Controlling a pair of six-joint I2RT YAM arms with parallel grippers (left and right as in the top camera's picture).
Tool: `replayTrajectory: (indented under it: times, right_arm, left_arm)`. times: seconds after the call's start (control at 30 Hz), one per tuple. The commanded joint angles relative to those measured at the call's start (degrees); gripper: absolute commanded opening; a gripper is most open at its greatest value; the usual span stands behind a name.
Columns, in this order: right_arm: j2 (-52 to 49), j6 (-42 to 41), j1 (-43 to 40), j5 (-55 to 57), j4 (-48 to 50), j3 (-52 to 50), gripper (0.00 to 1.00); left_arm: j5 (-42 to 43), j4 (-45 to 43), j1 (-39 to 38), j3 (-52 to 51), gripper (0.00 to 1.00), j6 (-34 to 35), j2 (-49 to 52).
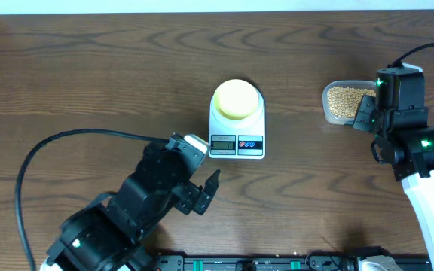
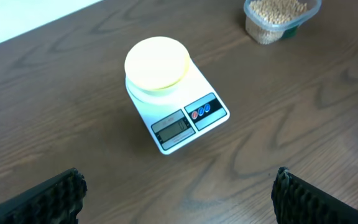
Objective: Scoop item into bowl and weigh 50g on scale
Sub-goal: 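Lower the green scoop with the right gripper into the soybean tub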
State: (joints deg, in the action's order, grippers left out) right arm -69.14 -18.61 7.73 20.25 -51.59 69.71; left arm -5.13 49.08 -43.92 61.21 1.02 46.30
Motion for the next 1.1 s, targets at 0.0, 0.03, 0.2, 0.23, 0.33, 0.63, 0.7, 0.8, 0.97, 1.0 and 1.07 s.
replayTrajectory:
  times: [0.0, 0.03, 0.2, 0.23, 0.33, 0.63, 0.7, 0.8, 0.97, 1.0, 1.07]
  right_arm:
    - [0.61, 0.28, -0.13, 0.20, -0.24, 0.79, 0.01]
    - [0.61, 0.28, -0.13, 0.20, -0.28, 0.79, 0.01]
    - [0.50, 0.24, -0.13, 0.63, -1.81, 0.72, 0.01]
    - [0.39, 0.26, -0.13, 0.85, -2.43, 0.66, 0.01]
    - [-0.79, 0.24, -0.13, 0.81, -3.48, 0.66, 0.01]
    - [-11.45, 0.31, -0.20, 0.85, -2.45, 0.63, 0.01]
    - [-13.33, 0.50, -0.20, 0.83, -2.05, 0.63, 0.01]
    - [-14.62, 0.48, -0.20, 0.83, -1.70, 0.63, 0.01]
    - [-14.67, 0.94, -0.20, 0.83, -0.02, 0.66, 0.01]
    - [-14.67, 1.18, -0.20, 0.85, 0.24, 0.66, 0.01]
    - [-14.78, 1.57, -0.20, 1.29, 1.18, 0.66, 0.01]
  left_arm:
    - [-1.11, 0.09, 0.24, 1.75, 0.98, -0.94, 2.58]
    - [-1.11, 0.09, 0.24, 1.75, 0.98, -0.94, 3.21]
    - [-1.14, 0.13, 0.24, 1.75, 0.98, -0.96, 5.79]
    - [-1.14, 0.13, 0.24, 1.75, 0.98, -0.96, 6.38]
    - [-1.14, 0.13, 0.24, 1.75, 0.98, -0.96, 8.02]
    - [-1.18, 0.11, 0.24, 1.75, 0.98, -0.98, 12.87]
    - [-1.18, -0.15, 0.24, 1.75, 0.98, -0.98, 13.51]
    - [-1.16, -0.13, 0.24, 1.75, 0.98, -0.98, 13.44]
    - [-1.16, -0.15, 0.24, 1.75, 0.98, -0.98, 12.50]
    - [-1.16, -0.15, 0.24, 1.75, 0.98, -0.98, 12.35]
    - [-1.16, -0.15, 0.24, 1.75, 0.98, -0.98, 12.13]
